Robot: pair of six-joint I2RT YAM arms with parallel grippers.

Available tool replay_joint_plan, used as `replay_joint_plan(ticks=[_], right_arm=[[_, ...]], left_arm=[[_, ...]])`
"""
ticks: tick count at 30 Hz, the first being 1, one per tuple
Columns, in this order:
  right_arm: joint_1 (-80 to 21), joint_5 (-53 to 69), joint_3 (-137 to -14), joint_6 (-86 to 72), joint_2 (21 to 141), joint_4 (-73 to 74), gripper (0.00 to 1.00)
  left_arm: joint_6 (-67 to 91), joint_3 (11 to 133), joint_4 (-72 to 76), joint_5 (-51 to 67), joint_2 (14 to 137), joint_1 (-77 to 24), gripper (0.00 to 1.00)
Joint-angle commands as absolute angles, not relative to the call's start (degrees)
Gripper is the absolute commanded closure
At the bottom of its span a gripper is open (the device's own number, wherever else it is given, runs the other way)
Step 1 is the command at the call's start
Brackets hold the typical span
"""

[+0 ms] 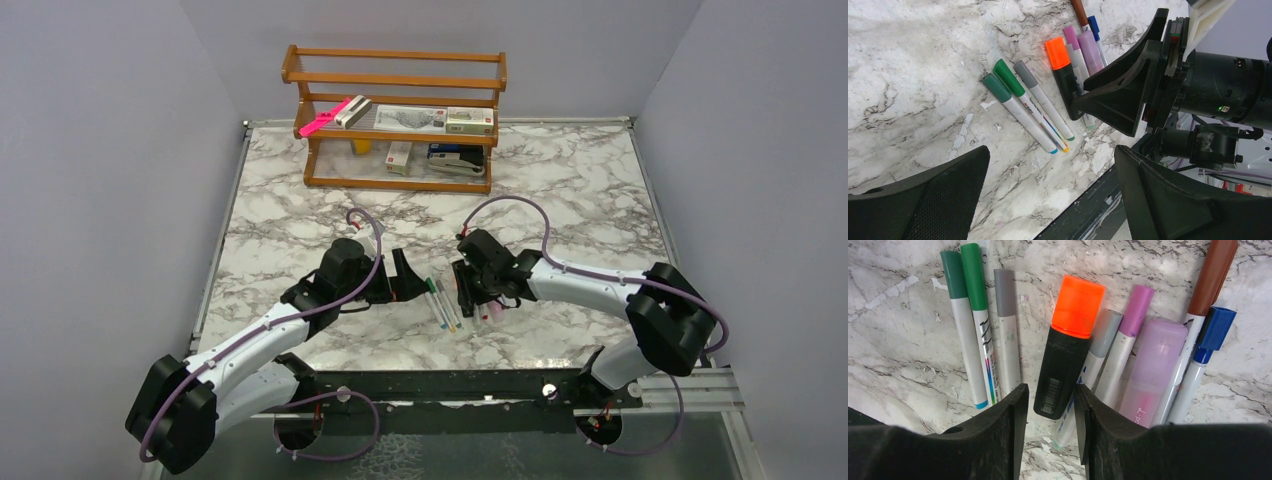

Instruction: Open the pen caps

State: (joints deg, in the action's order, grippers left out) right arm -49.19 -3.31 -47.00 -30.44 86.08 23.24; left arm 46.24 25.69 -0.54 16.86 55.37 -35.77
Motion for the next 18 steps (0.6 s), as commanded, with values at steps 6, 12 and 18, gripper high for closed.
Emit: replay_joint_plan(ticks=[6, 12, 18], right_arm=[[-49.9, -5.5, -48.6, -31.6, 86.6, 24.7, 0.60], [-50.0, -4.8, -48.3, -32.0, 88.8, 23.4, 0.60], [-50.4, -5.7, -51.4, -30.4, 94.7, 25.3, 0.60]], left_arm=[[46.9, 24.6, 0.0, 16.4, 53.0, -36.1, 0.01], [47.1, 24.2, -0.1, 16.5, 52.4, -36.2, 0.01], [45.5, 26.2, -2.1, 17.5, 53.6, -36.2, 0.01]])
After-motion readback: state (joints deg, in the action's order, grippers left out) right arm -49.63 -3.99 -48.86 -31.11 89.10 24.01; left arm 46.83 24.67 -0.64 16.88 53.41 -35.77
